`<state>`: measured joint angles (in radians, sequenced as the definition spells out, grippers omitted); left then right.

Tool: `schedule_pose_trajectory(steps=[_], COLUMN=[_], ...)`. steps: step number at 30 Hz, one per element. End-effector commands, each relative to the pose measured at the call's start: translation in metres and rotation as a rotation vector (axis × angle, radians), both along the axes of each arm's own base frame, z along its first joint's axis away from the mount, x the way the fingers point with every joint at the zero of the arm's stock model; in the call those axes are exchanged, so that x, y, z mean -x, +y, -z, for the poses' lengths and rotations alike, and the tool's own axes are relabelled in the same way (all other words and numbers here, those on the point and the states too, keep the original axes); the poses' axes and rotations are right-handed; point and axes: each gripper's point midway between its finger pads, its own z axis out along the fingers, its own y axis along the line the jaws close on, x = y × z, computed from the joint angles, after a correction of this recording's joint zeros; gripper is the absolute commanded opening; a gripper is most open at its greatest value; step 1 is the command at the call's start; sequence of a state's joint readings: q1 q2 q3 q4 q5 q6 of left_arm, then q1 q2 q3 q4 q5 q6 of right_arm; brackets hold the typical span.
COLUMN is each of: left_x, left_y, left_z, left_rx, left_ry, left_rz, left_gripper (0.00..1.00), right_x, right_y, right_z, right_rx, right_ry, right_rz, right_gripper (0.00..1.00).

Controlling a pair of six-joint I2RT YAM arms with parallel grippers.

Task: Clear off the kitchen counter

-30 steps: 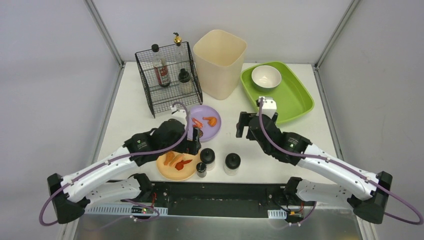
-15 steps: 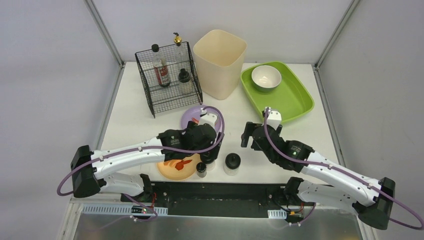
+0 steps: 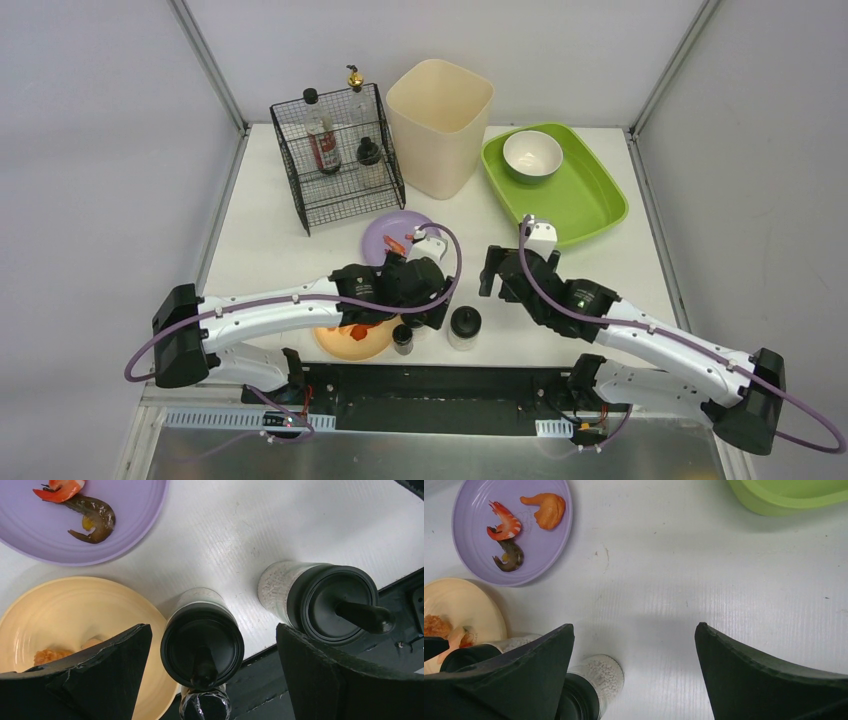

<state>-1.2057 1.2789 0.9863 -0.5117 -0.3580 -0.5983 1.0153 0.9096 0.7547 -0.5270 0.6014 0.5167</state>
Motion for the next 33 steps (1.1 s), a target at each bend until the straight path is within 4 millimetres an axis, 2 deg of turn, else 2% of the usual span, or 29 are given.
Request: schedule_pose_trajectory(steps=[1,9,24,26,33], left_x=[0.005,0.005,0.012,0.011,-0.005], left_y=[-0.001,0.008,0.029,0.030,0.027], left_z=[0.008,0.020,0.030,0.028,0.008], left_rx=[-0.001,-0.064,-0.100,-0.101,-0.116], left_ry=[0.022,0.028,0.057,0.047,-0.032], left_rz=[-0.014,-0.029,-0.070,-0.075,-0.078], left_gripper=[1.00,0.85,0.74,0.66,0.14], right_x=[-0.002,-0.003,-0.001,-0.002,-0.001], right_y=[0.007,0.008,0.008,0.008,0.009], right_z=[-0.001,0.005,0.013,0.012,0.012], right_rx=[-0.025,-0.026,-0.013,-0.013,-0.011], right_ry=[-0.003,0.003,0.020,0.017,0.020], right_rz=[0.005,0.010,0.009,0.008,0.005], right_gripper=[0.94,0.95,0.96,0.96,0.96])
